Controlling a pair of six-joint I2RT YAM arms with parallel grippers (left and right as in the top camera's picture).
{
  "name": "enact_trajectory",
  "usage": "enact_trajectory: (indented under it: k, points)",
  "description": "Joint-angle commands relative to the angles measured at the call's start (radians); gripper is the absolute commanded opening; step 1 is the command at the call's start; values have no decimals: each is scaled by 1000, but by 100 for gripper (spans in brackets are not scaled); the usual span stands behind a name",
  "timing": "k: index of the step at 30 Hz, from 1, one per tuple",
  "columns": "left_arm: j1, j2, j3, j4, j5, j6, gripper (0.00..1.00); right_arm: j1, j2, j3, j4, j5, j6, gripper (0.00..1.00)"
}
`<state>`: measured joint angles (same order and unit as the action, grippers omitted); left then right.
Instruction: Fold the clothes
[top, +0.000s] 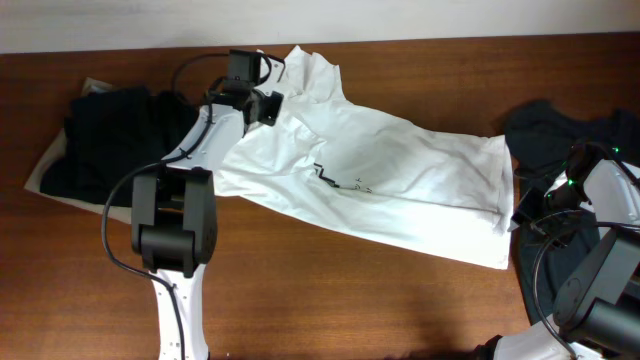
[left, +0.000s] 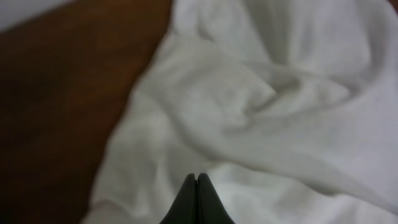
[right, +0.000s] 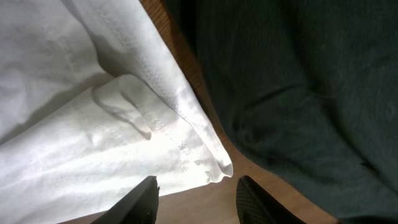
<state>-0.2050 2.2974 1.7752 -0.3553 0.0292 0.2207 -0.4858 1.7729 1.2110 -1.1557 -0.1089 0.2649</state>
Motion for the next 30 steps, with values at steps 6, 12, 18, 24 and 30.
enact_trajectory:
  k: [6,12,18,24,30]
  points:
    - [-13,-20,285,-561,111,90,4,-5,-5,14,11,-14,2,45]
    - [50,126,189,-376,48,80,0,-5,-5,14,7,-23,2,45]
    - [131,29,308,-524,-45,80,6,-6,-5,14,19,-137,-158,45]
    - [121,-211,319,-792,-45,79,27,-5,-16,-5,-20,-223,-176,55]
    - [137,-185,192,-937,6,-43,27,-5,-16,-201,204,-321,-133,37]
